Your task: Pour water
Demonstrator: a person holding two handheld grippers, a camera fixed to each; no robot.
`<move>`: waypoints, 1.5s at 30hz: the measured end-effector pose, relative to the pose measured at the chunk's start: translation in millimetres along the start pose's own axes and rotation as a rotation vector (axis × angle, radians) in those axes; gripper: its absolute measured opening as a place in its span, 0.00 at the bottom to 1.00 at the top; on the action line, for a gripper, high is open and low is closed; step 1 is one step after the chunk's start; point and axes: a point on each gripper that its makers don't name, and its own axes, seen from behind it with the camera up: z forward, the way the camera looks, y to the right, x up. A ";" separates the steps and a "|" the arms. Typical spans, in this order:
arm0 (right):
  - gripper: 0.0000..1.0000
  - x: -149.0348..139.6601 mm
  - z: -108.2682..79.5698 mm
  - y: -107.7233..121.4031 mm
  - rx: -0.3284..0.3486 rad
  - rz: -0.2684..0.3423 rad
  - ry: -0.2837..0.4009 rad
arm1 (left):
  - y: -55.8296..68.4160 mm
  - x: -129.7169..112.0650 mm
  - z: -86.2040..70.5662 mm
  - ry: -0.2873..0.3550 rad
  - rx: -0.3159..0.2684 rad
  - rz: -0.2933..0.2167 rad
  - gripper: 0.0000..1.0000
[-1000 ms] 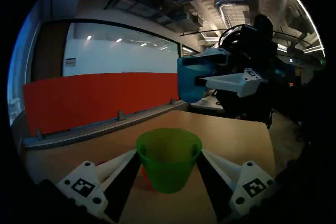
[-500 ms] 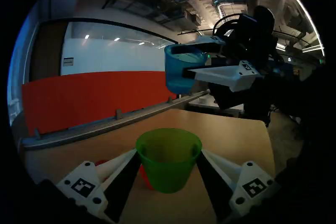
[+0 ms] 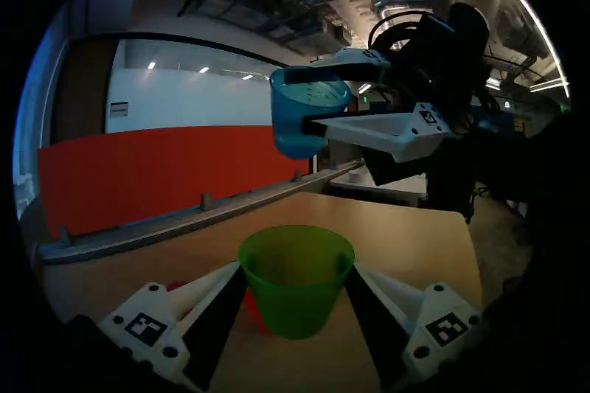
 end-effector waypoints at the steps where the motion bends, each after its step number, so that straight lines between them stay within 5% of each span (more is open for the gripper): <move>1: 0.91 0.8 0.9 0.6 0.000 -0.009 0.000 | 0.2 0.2 0.1 0.001 -0.001 -0.001 0.85; 30: 0.91 8.8 22.1 6.7 -0.019 -0.260 -0.008 | 5.3 0.8 2.4 0.006 -0.016 0.000 0.85; 45: 0.91 8.4 26.4 12.4 -0.036 -0.324 -0.010 | 6.2 0.1 2.3 0.007 -0.021 -0.003 0.85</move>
